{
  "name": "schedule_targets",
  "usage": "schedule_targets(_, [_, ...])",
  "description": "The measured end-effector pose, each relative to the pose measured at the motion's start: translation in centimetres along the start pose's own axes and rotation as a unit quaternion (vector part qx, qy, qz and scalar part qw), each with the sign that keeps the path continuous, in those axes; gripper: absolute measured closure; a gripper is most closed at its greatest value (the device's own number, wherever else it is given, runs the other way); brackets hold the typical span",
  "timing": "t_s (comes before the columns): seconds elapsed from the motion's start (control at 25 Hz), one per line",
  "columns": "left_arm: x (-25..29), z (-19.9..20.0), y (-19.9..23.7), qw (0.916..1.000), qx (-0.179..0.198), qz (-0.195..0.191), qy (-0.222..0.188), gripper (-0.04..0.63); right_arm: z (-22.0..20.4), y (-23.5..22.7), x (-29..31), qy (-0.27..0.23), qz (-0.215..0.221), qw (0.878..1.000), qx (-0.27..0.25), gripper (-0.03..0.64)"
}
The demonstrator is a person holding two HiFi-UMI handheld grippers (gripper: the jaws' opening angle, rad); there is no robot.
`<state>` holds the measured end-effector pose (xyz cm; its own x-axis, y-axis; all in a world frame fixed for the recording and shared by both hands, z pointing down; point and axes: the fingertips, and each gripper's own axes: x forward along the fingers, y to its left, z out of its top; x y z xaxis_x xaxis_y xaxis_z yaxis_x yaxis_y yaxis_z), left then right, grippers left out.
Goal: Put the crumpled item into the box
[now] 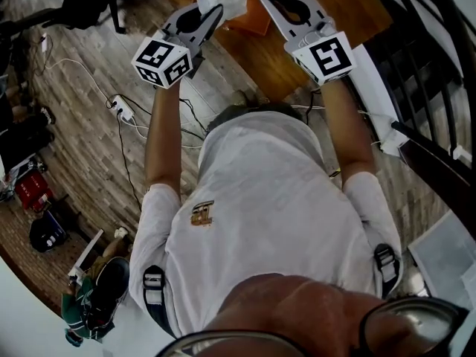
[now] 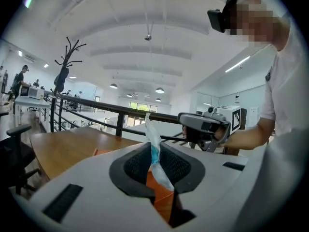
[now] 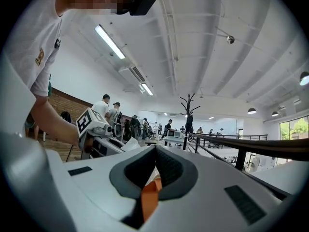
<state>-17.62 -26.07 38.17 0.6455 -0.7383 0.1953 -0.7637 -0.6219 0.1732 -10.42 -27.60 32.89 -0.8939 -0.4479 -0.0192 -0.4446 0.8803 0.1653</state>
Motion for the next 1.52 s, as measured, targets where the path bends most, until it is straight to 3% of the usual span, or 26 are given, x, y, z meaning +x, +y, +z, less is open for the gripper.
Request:
schedule_targets(0.48, [4.0, -5.2, 3.5, 0.9918, -0.015, -0.015, 0.126, 0.528, -2.2, -1.8, 1.0, 0.038, -0.017, 0.999, 0.002, 0.584])
schedule_targets(0.76, [6.3, -7.3, 4.5, 0.9843, -0.027, -0.025, 0.172, 0.528, -3.9, -2.5, 1.1, 0.061, -0.026, 0.998, 0.008, 0.584])
schedule_targets(1.52, [9.8, -12.3, 6.9, 0.9535, -0.063, -0.032, 0.293, 0.528, -6.7, -4.2, 0.6, 0.095, -0.051, 0.994, 0.032, 0.584])
